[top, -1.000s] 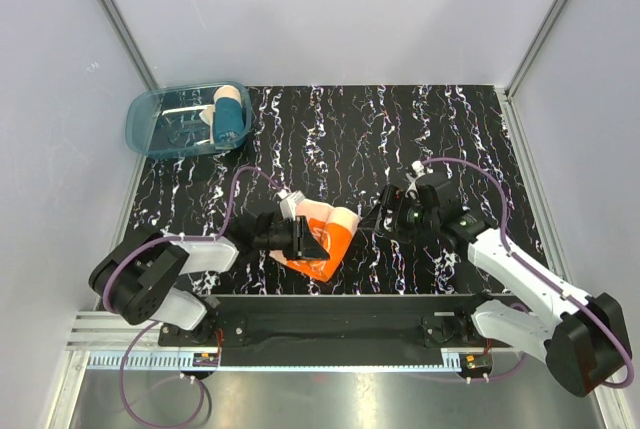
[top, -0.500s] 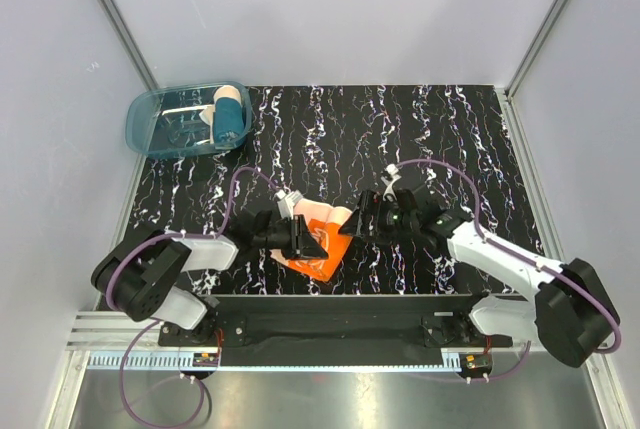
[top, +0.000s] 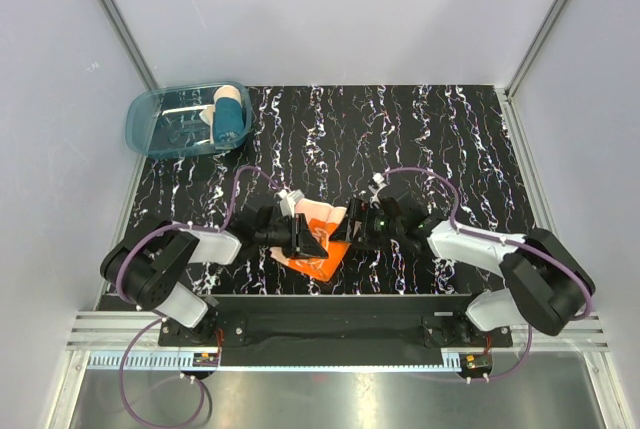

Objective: Roll the towels
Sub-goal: Roll the towel

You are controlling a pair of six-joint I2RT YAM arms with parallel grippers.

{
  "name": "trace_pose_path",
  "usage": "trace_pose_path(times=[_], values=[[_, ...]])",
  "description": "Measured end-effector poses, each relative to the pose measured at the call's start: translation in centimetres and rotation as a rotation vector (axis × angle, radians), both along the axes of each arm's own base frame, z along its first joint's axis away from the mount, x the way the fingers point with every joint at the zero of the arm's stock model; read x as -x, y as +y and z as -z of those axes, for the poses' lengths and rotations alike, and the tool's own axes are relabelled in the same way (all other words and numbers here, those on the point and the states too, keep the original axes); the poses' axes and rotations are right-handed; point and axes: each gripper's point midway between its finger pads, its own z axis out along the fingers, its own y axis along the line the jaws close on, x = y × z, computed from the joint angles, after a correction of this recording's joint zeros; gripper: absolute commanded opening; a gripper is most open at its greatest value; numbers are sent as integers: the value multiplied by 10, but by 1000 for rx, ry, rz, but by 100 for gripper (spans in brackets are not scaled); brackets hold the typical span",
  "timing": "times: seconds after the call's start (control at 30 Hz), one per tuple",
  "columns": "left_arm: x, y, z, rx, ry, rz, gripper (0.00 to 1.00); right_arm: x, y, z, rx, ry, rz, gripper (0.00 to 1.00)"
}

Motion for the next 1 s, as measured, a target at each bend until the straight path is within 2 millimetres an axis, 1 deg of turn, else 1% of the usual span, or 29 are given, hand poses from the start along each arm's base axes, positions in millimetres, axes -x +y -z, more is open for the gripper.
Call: trace_pose_path(times=[0.17, 0.27, 0.37, 0.4, 0.43, 0.47, 0.53, 0.63, 0.67, 0.77, 0.87, 0.9, 1.0], values=[[0, 0, 1, 1, 10, 6, 12, -4, 6, 10, -1, 4, -3, 87], [0, 0, 2, 1, 14, 7, 13, -6, 8, 16, -1, 10, -1, 83], [1, 0, 3, 0, 19, 10, 15, -8, 11, 22, 0, 18, 0, 65], [1, 0, 3, -2, 21, 10, 16, -9, 12, 23, 3, 22, 0, 51], [1, 0, 4, -3, 23, 10, 17, -9, 13, 24, 4, 26, 0, 47], [1, 0, 4, -4, 23, 9, 19, -10, 15, 24, 5, 30, 0, 45], [0, 0, 4, -9, 22, 10, 25, -11, 17, 24, 6, 34, 0, 43], [-1, 1, 5, -22, 20, 14, 29, -11, 17, 25, 16, 45, -1, 42], [-1, 1, 5, -30, 15, 15, 33, -11, 17, 25, 20, 49, -2, 41], [-3, 3, 4, -56, 1, 13, 39, -11, 17, 25, 34, 62, -4, 40], [-5, 6, 3, -89, -14, 8, 42, -11, 17, 26, 51, 78, -6, 40], [-6, 7, 2, -98, -21, 7, 45, -10, 16, 26, 56, 82, -8, 40], [-8, 12, 0, -143, -47, -1, 49, -10, 16, 26, 69, 91, -12, 40]])
